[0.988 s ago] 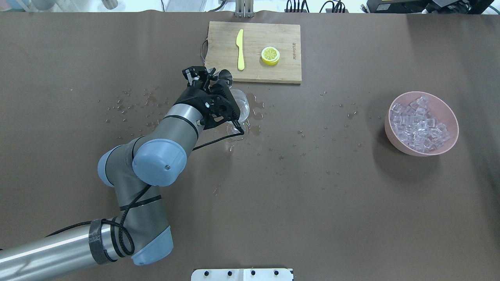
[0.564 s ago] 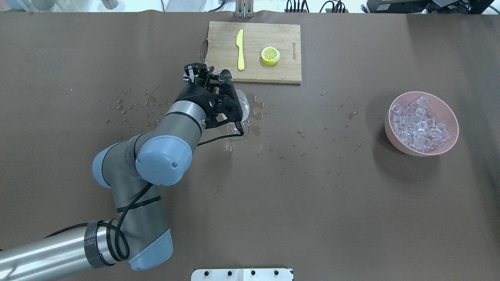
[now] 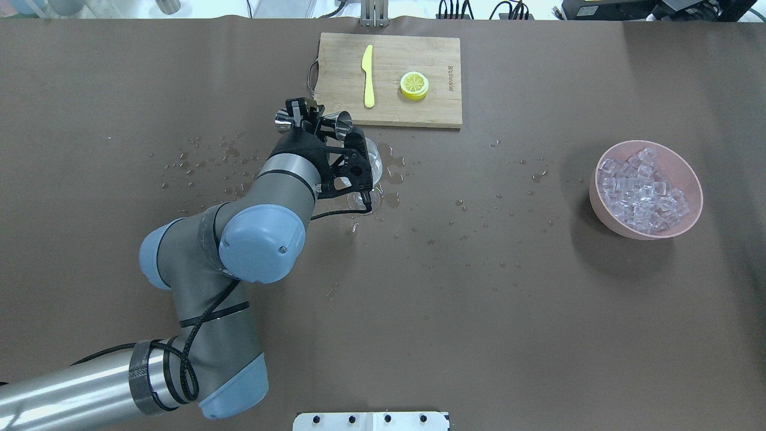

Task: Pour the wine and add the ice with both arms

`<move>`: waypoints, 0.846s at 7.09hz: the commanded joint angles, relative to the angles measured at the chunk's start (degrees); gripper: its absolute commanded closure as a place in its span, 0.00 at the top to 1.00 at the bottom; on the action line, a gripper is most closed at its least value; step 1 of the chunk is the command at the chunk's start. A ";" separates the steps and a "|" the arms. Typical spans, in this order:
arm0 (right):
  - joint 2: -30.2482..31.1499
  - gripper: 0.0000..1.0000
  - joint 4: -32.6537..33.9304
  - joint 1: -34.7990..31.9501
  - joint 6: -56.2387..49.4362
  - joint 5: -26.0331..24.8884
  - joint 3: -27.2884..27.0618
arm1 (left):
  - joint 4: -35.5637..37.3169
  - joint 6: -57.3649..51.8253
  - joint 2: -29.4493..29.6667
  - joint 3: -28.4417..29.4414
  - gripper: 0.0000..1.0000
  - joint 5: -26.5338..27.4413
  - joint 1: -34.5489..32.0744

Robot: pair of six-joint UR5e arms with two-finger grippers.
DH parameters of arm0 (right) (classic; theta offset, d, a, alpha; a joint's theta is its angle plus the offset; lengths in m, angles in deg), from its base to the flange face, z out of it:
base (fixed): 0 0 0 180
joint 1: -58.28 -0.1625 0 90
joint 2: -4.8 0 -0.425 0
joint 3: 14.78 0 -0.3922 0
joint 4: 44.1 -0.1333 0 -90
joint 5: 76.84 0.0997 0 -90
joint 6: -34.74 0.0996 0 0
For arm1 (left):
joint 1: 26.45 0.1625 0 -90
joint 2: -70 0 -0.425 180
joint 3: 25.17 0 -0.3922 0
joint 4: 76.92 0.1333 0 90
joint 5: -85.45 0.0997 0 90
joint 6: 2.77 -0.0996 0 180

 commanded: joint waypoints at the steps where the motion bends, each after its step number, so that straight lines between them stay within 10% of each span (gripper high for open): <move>1: 0.00 1.00 0.00 0.00 0.00 0.00 0.00 | 1.83 -3.82 0.62 -0.36 0.00 0.00 0.07; 6: -0.09 1.00 -0.09 0.00 0.00 0.00 0.00 | 2.18 -14.30 0.35 -0.10 0.00 1.13 0.07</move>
